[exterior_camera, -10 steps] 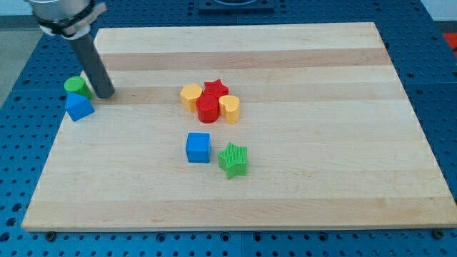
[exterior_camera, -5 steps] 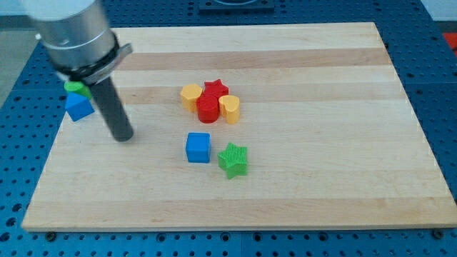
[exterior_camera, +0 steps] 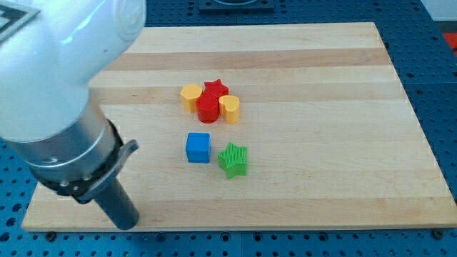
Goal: Slide the green star and the blue cube left and up
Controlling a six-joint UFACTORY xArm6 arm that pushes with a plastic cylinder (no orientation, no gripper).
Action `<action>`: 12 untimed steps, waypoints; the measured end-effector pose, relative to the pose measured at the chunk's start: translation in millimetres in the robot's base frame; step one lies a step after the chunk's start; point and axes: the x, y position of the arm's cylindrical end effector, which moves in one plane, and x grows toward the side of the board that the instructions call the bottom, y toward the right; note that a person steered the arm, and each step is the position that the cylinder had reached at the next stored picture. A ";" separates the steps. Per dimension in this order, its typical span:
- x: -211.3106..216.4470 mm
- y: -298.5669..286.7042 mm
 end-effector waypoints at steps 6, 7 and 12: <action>-63.4 169.4; -70.3 141.4; -79.8 116.7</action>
